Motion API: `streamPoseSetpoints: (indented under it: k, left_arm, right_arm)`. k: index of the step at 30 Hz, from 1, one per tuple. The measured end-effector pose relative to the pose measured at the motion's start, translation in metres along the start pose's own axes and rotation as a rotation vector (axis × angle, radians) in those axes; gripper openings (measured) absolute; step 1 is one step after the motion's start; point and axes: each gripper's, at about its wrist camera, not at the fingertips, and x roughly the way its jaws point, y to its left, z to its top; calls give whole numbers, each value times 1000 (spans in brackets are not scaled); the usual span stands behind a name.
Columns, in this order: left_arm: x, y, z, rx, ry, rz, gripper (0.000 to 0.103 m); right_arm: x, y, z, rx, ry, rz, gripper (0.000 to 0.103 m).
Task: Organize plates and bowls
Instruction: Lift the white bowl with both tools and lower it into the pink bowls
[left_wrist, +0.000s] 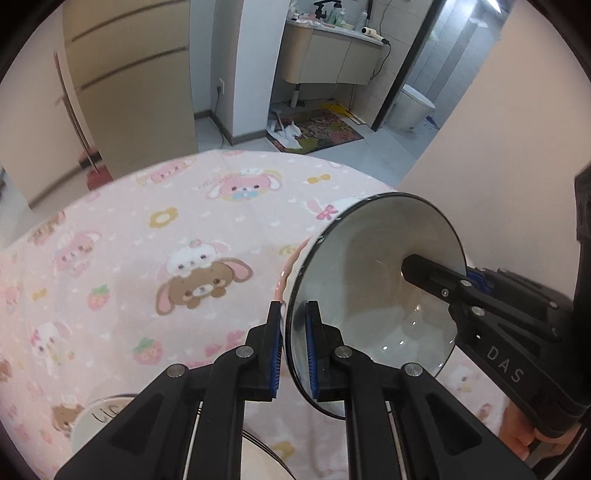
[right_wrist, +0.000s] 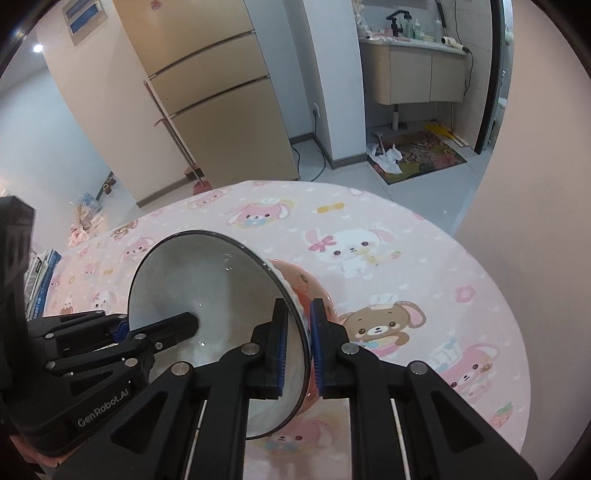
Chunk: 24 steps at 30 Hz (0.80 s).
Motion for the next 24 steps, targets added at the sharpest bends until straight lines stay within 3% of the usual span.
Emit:
streamPoseSetpoints:
  k: [9, 15, 24]
  left_arm:
    - [8, -13, -8, 96, -49, 112, 12]
    - [14, -12, -14, 97, -66, 124, 13]
    - [10, -11, -17, 74, -76, 101, 13]
  right_arm:
    - [6, 5, -4, -40, -25, -64, 11]
    - [3, 12, -7, -109, -67, -159, 10]
    - [1, 6, -6, -94, -67, -132, 10]
